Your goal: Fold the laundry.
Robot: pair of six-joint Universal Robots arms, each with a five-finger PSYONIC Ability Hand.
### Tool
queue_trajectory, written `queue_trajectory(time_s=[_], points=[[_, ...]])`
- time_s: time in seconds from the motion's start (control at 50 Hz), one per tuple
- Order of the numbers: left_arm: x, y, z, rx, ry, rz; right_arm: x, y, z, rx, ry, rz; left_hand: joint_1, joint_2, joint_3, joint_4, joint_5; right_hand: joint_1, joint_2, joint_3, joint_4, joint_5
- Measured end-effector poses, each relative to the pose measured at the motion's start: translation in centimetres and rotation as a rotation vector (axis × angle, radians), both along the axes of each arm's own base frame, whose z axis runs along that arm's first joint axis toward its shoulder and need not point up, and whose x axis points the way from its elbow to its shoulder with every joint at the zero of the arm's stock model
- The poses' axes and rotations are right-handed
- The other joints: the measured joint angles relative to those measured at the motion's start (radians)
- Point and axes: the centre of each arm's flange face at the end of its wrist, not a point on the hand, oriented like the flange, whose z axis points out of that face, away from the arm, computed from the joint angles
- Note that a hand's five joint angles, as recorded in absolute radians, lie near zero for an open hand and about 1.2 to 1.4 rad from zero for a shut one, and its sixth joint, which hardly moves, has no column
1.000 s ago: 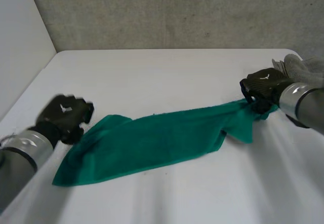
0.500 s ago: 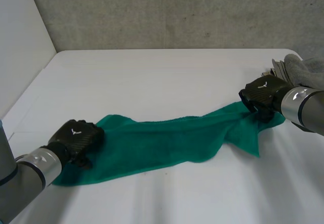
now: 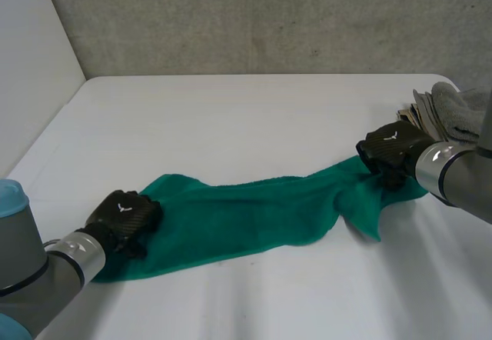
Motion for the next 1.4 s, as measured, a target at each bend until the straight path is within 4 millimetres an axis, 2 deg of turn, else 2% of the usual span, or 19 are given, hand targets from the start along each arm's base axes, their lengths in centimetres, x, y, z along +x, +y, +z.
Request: queue_trajectory(time_s=[0.04, 0.08, 0.28, 0.46, 0.56, 0.7, 0.78, 0.84, 0.9, 0.92, 0.94, 0.98, 1.02, 1.04, 1.06, 1.08, 1.16, 1.26, 1.4], points=[[0.0, -0.1, -0.1, -0.006, 0.001, -0.001, 0.1, 0.1, -0.1, 0.001, 0.000, 0.002, 0.073, 0.067, 0.066, 0.066, 0.066, 0.000, 0.000, 0.000, 0.000, 0.000], [-0.1, -0.2, -0.2, -0.014, 0.002, -0.002, 0.2, 0.1, -0.2, 0.002, 0.001, 0.005, 0.302, 0.293, 0.290, 0.294, 0.293, 0.000, 0.000, 0.000, 0.000, 0.000], [-0.2, -0.6, 0.4, -0.032, -0.003, 0.009, 0.1, 0.6, 0.0, 0.017, 0.010, 0.003, 0.326, 0.388, 0.387, 0.397, 0.354, 0.000, 0.000, 0.000, 0.000, 0.000], [0.3, 0.6, 9.3, -0.211, 0.077, 0.040, -0.8, 2.7, 5.2, 0.022, 0.022, 0.010, 0.326, 0.390, 0.389, 0.397, 0.354, 0.000, 0.000, 0.000, 0.000, 0.000], [0.3, 0.8, 12.3, -0.266, 0.157, 0.060, -1.0, 3.4, 7.1, 0.009, 0.065, 0.039, 0.326, 0.390, 0.390, 0.397, 0.354, 0.000, 0.000, 0.000, 0.000, 0.000], [-0.5, -2.5, 9.9, -0.181, 0.180, 0.072, -0.3, 1.3, 5.3, 0.010, 0.132, 0.078, 0.326, 0.391, 0.391, 0.397, 0.354, 0.000, 0.000, 0.000, 0.000, 0.000], [-2.1, -6.7, 9.1, -0.204, 0.175, 0.070, 0.7, -2.2, 4.5, -0.060, 0.053, 0.037, 0.326, 0.391, 0.391, 0.398, 0.354, 0.000, 0.000, 0.000, 0.000, 0.000], [-3.5, -9.3, 10.0, -0.271, 0.181, 0.074, 1.4, -4.8, 5.1, -0.151, -0.035, 0.002, 0.326, 0.391, 0.391, 0.400, 0.354, 0.000, 0.003, 0.005, 0.000, 0.000], [-5.0, -11.9, 12.9, -0.401, 0.215, 0.098, 2.0, -7.2, 7.2, -0.292, -0.150, -0.027, 0.326, 0.392, 0.392, 0.401, 0.354, 0.000, 0.003, 0.008, 0.000, 0.000], [-5.0, -11.9, 12.9, -0.401, 0.215, 0.098, 2.0, -7.2, 7.2, -0.292, -0.150, -0.027, 0.326, 0.392, 0.392, 0.401, 0.354, 0.000, 0.003, 0.008, 0.000, 0.000], [-5.7, -13.2, 16.0, -0.510, 0.257, 0.118, 2.3, -8.5, 9.4, -0.400, -0.232, -0.039, 0.326, 0.392, 0.392, 0.401, 0.354, 0.000, 0.003, 0.008, 0.000, 0.000], [-6.1, -13.9, 18.6, -0.599, 0.300, 0.132, 2.5, -9.3, 11.6, -0.495, -0.302, -0.043, 0.326, 0.392, 0.392, 0.401, 0.354, 0.000, 0.003, 0.008, 0.000, 0.000], [-6.4, -14.1, 21.2, -0.682, 0.349, 0.142, 2.5, -9.6, 13.2, -0.557, -0.348, -0.044, 0.326, 0.392, 0.392, 0.401, 0.354, 0.000, 0.003, 0.008, 0.000, 0.000], [-6.4, -14.1, 21.2, -0.682, 0.349, 0.142, 2.5, -9.6, 13.2, -0.557, -0.348, -0.044, 0.326, 0.392, 0.392, 0.401, 0.354, 0.000, 0.003, 0.008, 0.000, 0.000], [-6.6, -13.9, 24.3, -0.770, 0.413, 0.145, 2.5, -9.7, 16.5, -0.664, -0.426, -0.039, 0.326, 0.392, 0.392, 0.401, 0.354, 0.000, 0.003, 0.008, 0.000, 0.000], [-6.6, -13.6, 25.7, -0.807, 0.445, 0.144, 2.4, -9.4, 17.8, -0.698, -0.452, -0.035, 0.326, 0.392, 0.392, 0.401, 0.354, 0.000, 0.003, 0.008, 0.000, 0.000], [-6.4, -12.1, 27.9, -0.852, 0.500, 0.134, 2.3, -8.6, 19.8, -0.727, -0.483, -0.018, 0.326, 0.392, 0.392, 0.401, 0.354, 0.000, 0.003, 0.008, 0.000, 0.000], [-5.9, -10.1, 26.1, -0.772, 0.480, 0.127, 2.2, -6.5, 19.4, -0.584, -0.445, 0.035, 0.326, 0.392, 0.392, 0.401, 0.354, 0.000, 0.003, 0.008, 0.000, 0.000], [-4.9, -7.3, 16.8, -0.470, 0.341, 0.138, 0.9, -4.7, 14.1, -0.241, -0.265, 0.061, 0.326, 0.392, 0.392, 0.401, 0.353, 0.000, 0.003, 0.008, 0.000, 0.000]])
